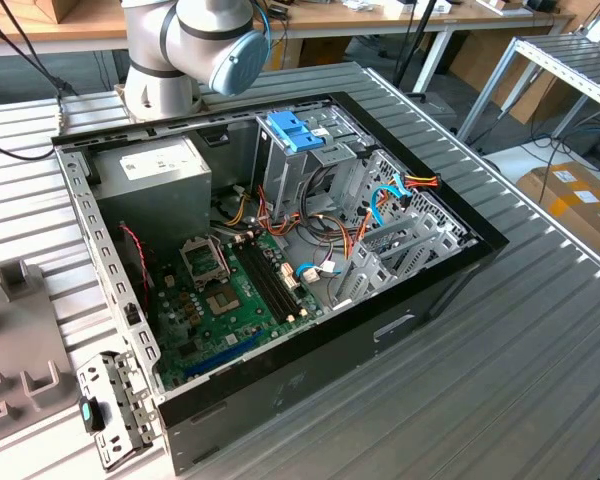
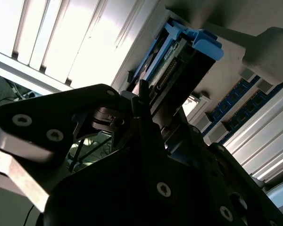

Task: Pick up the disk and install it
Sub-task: 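Pick up the disk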

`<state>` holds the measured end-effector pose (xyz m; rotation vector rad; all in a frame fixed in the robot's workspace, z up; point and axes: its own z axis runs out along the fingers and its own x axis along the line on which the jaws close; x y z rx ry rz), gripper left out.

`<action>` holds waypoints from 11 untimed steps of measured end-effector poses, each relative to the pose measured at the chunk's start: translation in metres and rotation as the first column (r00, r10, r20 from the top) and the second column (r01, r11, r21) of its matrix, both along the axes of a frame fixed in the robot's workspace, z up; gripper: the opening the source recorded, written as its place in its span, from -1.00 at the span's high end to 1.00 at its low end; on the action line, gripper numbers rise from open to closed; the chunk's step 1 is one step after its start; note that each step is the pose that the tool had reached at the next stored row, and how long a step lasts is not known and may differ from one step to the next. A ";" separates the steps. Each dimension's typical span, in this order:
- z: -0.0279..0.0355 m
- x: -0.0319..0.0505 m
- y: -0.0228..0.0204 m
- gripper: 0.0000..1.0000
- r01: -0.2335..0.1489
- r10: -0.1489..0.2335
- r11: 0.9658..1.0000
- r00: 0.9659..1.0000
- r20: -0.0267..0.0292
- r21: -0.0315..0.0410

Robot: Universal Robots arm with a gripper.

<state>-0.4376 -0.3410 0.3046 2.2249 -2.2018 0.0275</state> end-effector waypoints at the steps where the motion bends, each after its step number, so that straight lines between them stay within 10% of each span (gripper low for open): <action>1: 0.0000 0.0000 0.0000 0.29 0.000 0.000 1.000 1.000 0.000 0.000; 11: 0.0020 0.0000 0.0000 0.29 0.000 0.000 1.000 1.000 0.000 0.000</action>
